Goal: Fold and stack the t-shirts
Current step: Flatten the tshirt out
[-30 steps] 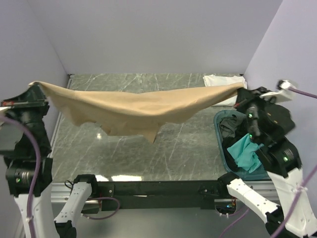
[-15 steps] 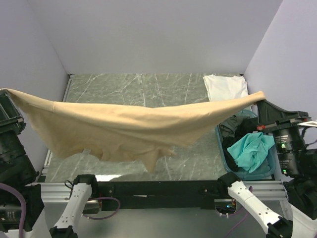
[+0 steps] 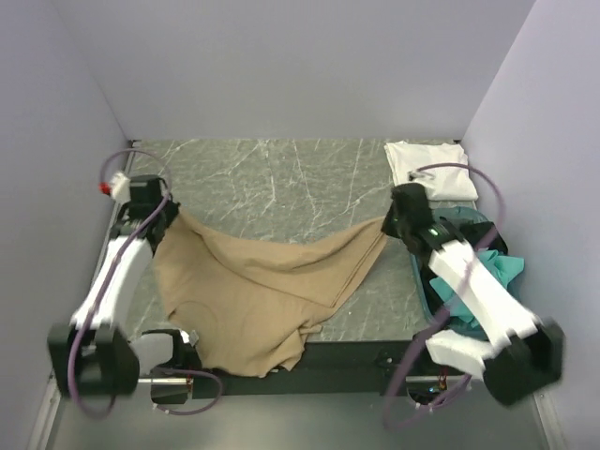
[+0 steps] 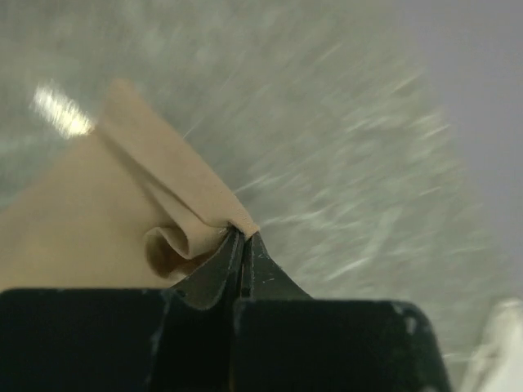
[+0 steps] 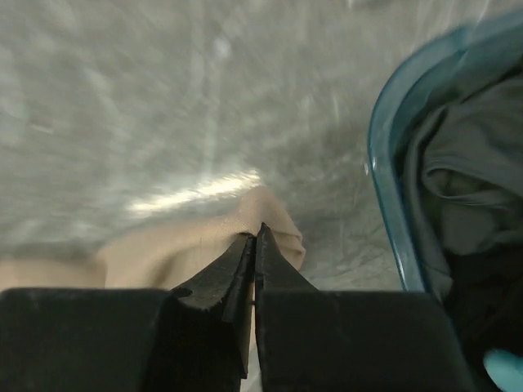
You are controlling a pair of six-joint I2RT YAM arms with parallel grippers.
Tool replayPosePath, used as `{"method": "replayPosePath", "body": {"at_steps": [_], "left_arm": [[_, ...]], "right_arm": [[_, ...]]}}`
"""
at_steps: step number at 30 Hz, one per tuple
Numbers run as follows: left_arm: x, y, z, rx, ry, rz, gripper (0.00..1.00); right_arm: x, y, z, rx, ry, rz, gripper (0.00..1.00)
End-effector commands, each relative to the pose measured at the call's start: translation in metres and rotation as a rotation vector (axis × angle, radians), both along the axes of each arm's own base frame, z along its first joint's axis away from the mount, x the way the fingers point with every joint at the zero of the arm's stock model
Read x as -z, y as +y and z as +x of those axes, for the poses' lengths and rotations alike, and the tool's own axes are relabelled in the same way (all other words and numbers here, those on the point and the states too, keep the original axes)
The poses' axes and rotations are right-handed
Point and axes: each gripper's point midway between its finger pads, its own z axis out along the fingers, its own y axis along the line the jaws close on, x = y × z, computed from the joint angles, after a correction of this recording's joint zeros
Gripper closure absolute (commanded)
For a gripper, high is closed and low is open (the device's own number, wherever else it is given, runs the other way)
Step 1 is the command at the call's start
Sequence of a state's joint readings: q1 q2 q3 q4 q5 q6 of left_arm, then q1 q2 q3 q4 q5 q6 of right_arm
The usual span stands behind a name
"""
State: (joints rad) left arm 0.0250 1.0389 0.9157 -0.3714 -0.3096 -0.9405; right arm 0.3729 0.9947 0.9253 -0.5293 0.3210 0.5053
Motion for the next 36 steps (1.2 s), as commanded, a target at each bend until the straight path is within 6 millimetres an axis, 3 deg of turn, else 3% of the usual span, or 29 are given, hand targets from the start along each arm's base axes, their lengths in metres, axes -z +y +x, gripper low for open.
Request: {"method": "replayPosePath", "body": {"at_steps": [1, 2, 3, 4, 5, 7, 9, 10, 13, 14, 15, 19, 22, 26, 29, 32, 36], "left_arm": [[0.062, -0.017, 0.022, 0.076, 0.167, -0.068, 0.99], [0.070, -0.016, 0.027, 0.075, 0.206, -0.069, 0.99], [0.084, -0.016, 0.027, 0.073, 0.260, -0.067, 0.99], [0.104, -0.016, 0.031, 0.079, 0.322, -0.064, 0.99], [0.108, -0.016, 0.034, 0.083, 0.337, -0.064, 0.99], [0.121, -0.017, 0.036, 0.093, 0.364, -0.065, 0.99], [0.123, -0.018, 0.037, 0.099, 0.353, -0.067, 0.99], [0.120, -0.018, 0.039, 0.104, 0.333, -0.063, 0.99], [0.124, -0.016, 0.031, 0.096, 0.342, -0.052, 0.99], [0.124, -0.016, 0.029, 0.093, 0.346, -0.048, 0.99], [0.123, -0.014, 0.027, 0.088, 0.346, -0.046, 0.99], [0.114, -0.012, 0.021, 0.084, 0.324, -0.032, 0.99], [0.109, -0.013, 0.017, 0.090, 0.308, -0.028, 0.99], [0.105, -0.012, 0.015, 0.092, 0.298, -0.022, 0.99], [0.106, -0.012, 0.013, 0.090, 0.305, -0.023, 0.99], [0.107, -0.011, 0.012, 0.085, 0.310, -0.014, 0.99], [0.108, -0.010, 0.010, 0.081, 0.318, -0.009, 0.99]], "right_arm": [[0.038, 0.007, 0.039, 0.004, 0.058, 0.002, 0.95], [0.038, 0.008, 0.049, 0.000, 0.065, -0.011, 0.91], [0.057, 0.010, 0.057, -0.002, 0.124, -0.036, 0.85], [0.062, 0.010, 0.059, -0.002, 0.154, -0.052, 0.66], [0.057, 0.013, 0.066, -0.001, 0.155, -0.054, 0.60], [0.065, 0.013, 0.068, 0.002, 0.196, -0.071, 0.30], [0.062, 0.018, 0.065, -0.017, 0.193, -0.068, 0.26], [0.060, 0.021, 0.061, -0.030, 0.188, -0.068, 0.15], [0.057, 0.042, 0.037, -0.117, 0.176, -0.069, 0.15], [0.067, 0.049, 0.023, -0.152, 0.196, -0.072, 0.15], [0.062, 0.071, 0.008, -0.236, 0.175, -0.065, 0.15], [0.086, 0.125, -0.051, -0.469, 0.230, -0.021, 0.15], [0.112, 0.150, -0.094, -0.590, 0.317, -0.014, 0.16], [0.137, 0.166, -0.125, -0.635, 0.392, -0.051, 0.18], [0.153, 0.170, -0.132, -0.614, 0.432, -0.078, 0.20], [0.165, 0.177, -0.134, -0.623, 0.457, -0.083, 0.29], [0.175, 0.176, -0.131, -0.586, 0.478, -0.125, 0.30]]}}
